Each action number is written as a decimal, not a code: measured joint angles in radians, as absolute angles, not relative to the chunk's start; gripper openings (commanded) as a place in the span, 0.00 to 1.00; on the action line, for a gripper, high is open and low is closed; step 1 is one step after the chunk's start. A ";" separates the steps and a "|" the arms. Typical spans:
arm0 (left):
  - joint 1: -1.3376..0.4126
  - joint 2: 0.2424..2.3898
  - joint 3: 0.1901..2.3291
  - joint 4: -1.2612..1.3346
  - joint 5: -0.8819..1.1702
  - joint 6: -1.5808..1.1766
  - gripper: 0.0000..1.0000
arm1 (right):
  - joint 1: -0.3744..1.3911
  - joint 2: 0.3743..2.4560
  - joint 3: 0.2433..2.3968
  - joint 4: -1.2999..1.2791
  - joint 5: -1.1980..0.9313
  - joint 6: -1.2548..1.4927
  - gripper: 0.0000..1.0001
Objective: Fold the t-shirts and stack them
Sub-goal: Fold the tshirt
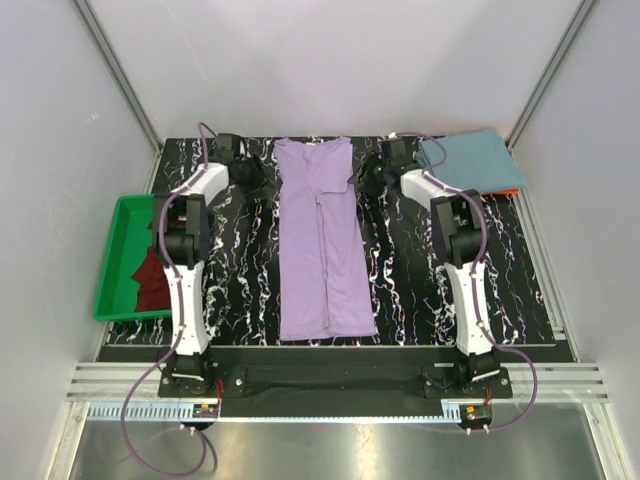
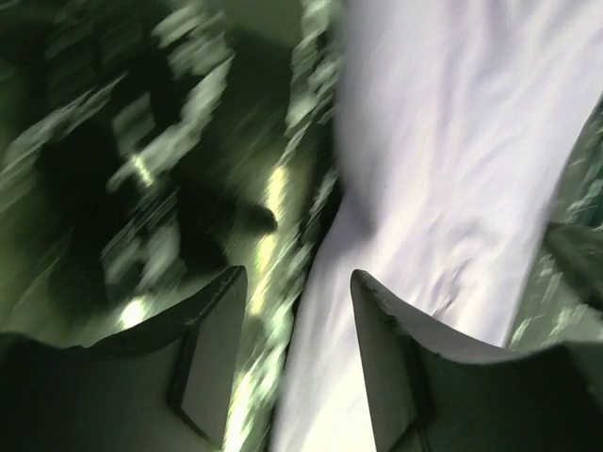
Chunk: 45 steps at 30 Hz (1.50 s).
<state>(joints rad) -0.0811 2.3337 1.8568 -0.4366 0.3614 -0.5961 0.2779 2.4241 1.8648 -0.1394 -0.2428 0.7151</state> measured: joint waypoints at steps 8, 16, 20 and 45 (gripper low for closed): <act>-0.099 1.722 1.296 -0.495 0.200 -0.546 0.57 | 0.269 2.234 1.773 -0.466 -0.227 0.604 0.57; -0.239 1.224 0.754 -0.454 0.246 -0.563 0.61 | 0.382 1.647 1.119 -0.580 -0.240 0.587 0.56; -0.275 1.070 0.590 -0.508 0.250 -0.596 0.63 | 0.556 1.454 0.875 -0.564 -0.252 0.672 0.58; -0.538 0.889 0.269 -0.272 0.217 -0.974 0.51 | 0.688 1.277 0.532 -0.377 -0.190 0.911 0.44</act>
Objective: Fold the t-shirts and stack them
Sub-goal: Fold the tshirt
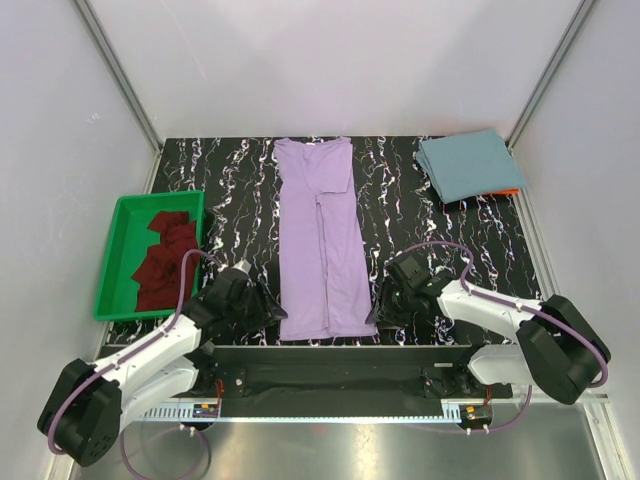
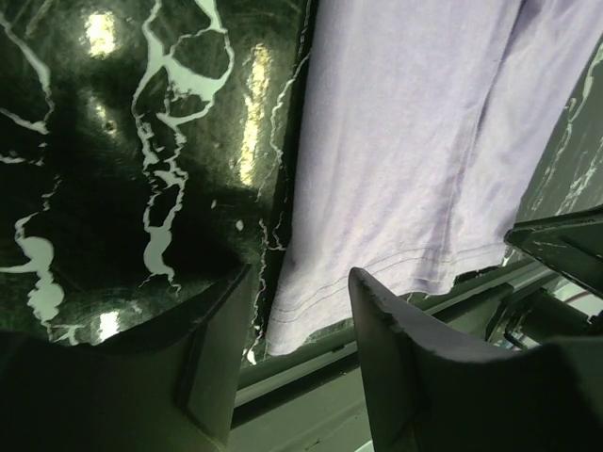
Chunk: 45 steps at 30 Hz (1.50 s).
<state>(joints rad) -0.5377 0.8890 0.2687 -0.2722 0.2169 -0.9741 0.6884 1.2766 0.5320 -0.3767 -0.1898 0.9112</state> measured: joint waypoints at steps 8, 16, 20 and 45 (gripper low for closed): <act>-0.558 0.826 0.278 -0.385 0.176 -0.976 0.51 | 0.700 1.276 0.526 -0.372 -0.185 0.931 0.39; -0.621 0.861 0.298 -0.410 0.167 -0.986 0.47 | 0.727 1.253 0.512 -0.392 -0.165 0.962 0.21; -0.654 0.873 0.310 -0.422 0.146 -0.997 0.47 | 0.743 1.253 0.509 -0.394 -0.147 0.974 0.13; -0.729 0.915 0.313 -0.416 0.111 -1.067 0.00 | 0.785 1.225 0.500 -0.404 -0.098 0.995 0.00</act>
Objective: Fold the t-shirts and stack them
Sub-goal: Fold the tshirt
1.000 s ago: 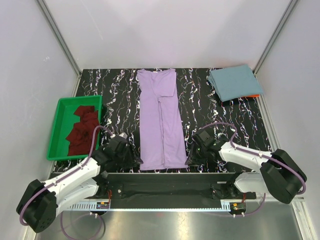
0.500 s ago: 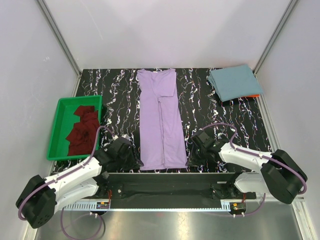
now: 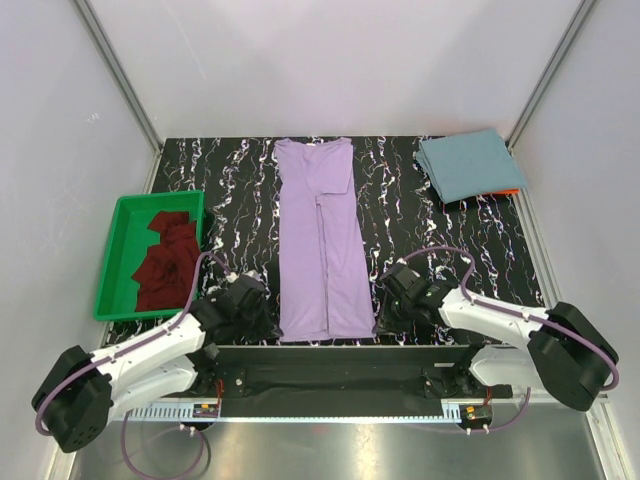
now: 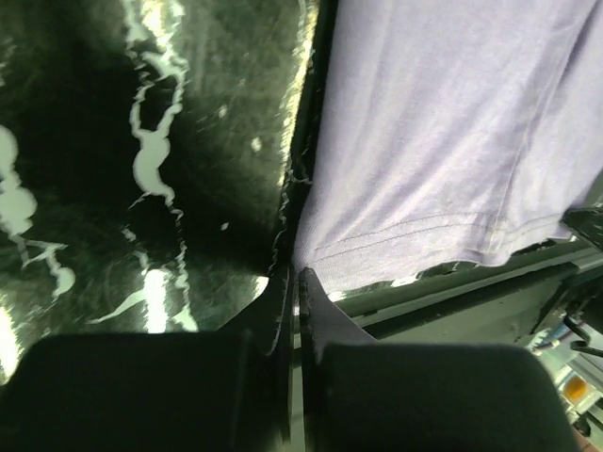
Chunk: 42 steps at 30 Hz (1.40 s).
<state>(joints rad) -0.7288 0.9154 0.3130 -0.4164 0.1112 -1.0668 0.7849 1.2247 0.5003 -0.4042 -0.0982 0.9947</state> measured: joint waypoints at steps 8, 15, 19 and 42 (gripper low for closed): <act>-0.753 0.821 0.342 -0.550 0.085 -1.080 0.00 | 0.818 1.108 0.519 -0.516 -0.060 1.003 0.00; -0.809 0.781 0.348 -0.592 0.083 -1.113 0.00 | 0.902 1.064 0.535 -0.574 -0.036 1.029 0.00; -0.842 0.766 0.348 -0.601 0.083 -1.139 0.00 | 0.958 1.071 0.551 -0.595 -0.008 1.048 0.00; -0.536 1.172 0.740 -0.634 0.132 -0.902 0.00 | 0.893 1.441 1.041 -0.727 0.244 0.841 0.00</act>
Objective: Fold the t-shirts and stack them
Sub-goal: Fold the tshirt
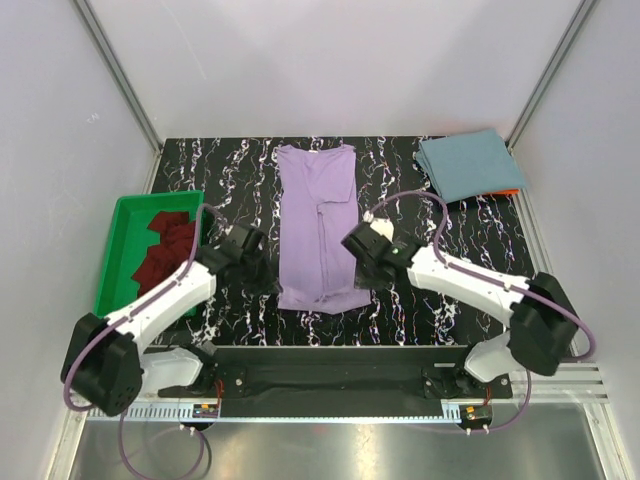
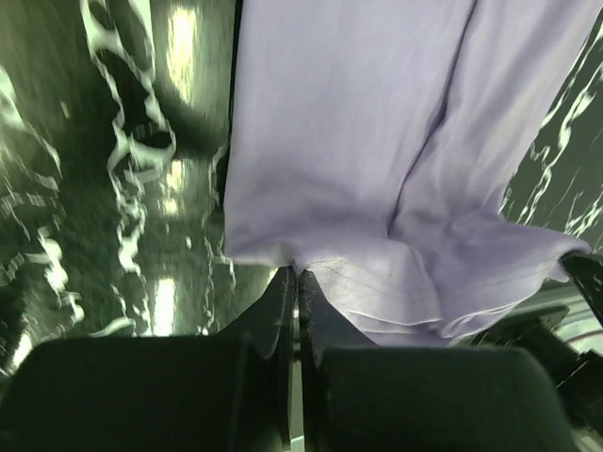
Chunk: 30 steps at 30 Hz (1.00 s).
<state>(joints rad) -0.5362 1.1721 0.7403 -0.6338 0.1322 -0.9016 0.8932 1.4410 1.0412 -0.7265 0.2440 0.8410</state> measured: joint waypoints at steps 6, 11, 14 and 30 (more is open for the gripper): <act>-0.413 1.342 0.896 -0.637 0.175 -0.791 0.00 | 0.765 1.570 1.201 -0.721 0.240 0.717 0.00; -0.332 1.484 1.070 -0.639 0.213 -0.722 0.00 | 0.662 1.672 1.376 -0.725 0.223 0.619 0.00; -0.295 1.591 1.207 -0.639 0.238 -0.685 0.00 | 0.612 1.752 1.494 -0.722 0.214 0.567 0.00; -0.182 2.069 1.601 -0.636 0.340 -0.579 0.00 | 0.460 2.177 1.868 -0.709 0.061 0.454 0.00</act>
